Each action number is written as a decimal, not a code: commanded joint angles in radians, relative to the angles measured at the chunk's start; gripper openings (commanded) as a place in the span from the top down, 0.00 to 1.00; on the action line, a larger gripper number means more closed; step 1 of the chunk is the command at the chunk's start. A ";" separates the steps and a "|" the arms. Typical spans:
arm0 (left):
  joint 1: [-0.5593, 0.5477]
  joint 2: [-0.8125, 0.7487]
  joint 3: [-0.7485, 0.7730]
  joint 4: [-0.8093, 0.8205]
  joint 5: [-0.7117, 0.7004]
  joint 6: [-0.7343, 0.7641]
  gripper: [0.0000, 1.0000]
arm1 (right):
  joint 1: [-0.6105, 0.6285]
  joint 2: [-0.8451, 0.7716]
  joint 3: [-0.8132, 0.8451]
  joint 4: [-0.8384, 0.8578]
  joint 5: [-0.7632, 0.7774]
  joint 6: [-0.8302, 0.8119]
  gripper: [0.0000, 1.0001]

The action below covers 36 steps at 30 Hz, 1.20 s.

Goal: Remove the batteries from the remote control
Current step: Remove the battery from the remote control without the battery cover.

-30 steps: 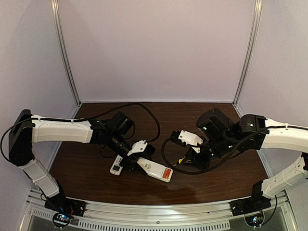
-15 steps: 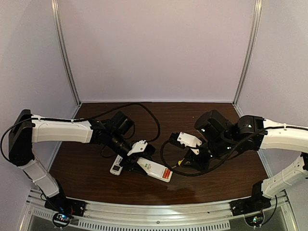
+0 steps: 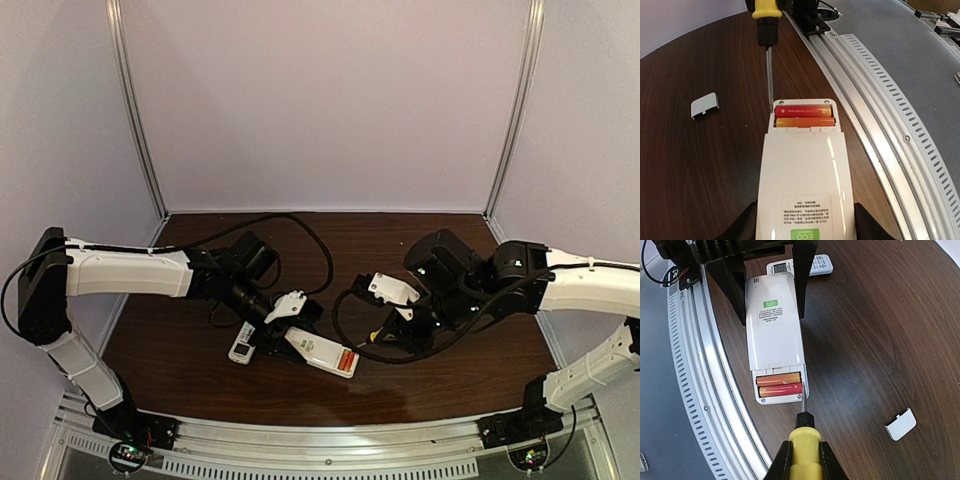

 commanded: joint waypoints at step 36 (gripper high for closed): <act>-0.006 -0.052 -0.034 0.163 -0.046 -0.050 1.00 | 0.019 0.016 -0.081 0.056 -0.111 0.035 1.00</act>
